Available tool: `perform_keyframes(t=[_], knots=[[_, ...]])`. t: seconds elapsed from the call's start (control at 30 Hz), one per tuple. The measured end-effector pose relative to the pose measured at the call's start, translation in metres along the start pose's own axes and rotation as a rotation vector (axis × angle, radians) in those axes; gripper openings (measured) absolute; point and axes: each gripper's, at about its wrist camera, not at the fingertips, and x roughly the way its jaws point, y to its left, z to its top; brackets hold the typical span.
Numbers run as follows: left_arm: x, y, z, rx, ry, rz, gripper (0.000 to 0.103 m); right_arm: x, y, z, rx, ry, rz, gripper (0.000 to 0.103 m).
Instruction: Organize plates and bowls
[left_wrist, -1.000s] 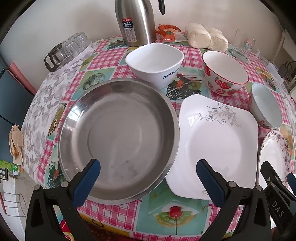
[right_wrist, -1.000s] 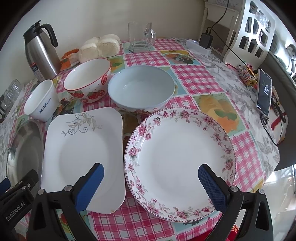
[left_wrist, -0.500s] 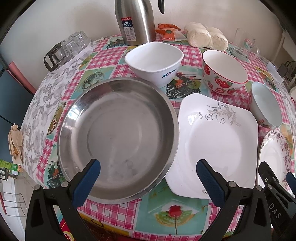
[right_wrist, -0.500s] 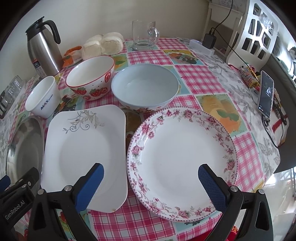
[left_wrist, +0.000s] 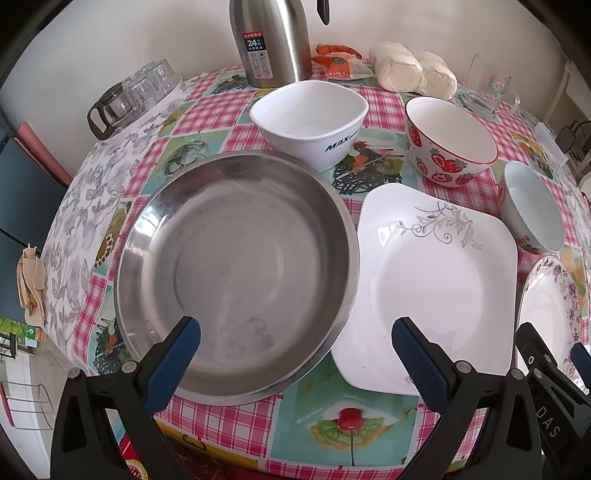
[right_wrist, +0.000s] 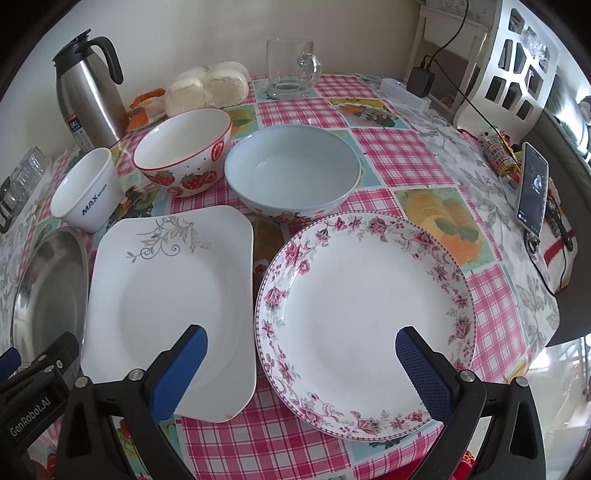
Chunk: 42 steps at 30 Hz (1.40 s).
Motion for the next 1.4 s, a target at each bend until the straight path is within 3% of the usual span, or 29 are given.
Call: perform_keyframes(t=[1.2, 1.4], knots=[[0.005, 0.008, 0.000, -0.003, 0.015, -0.003, 0.103, 0.004, 0.007, -0.003, -0.017, 0.010, 0.005, 0.103], [0.006, 0.028, 0.005, -0.059, 0.008, -0.012, 0.103, 0.000, 0.022, -0.005, -0.039, -0.009, 0.061, 0.103]])
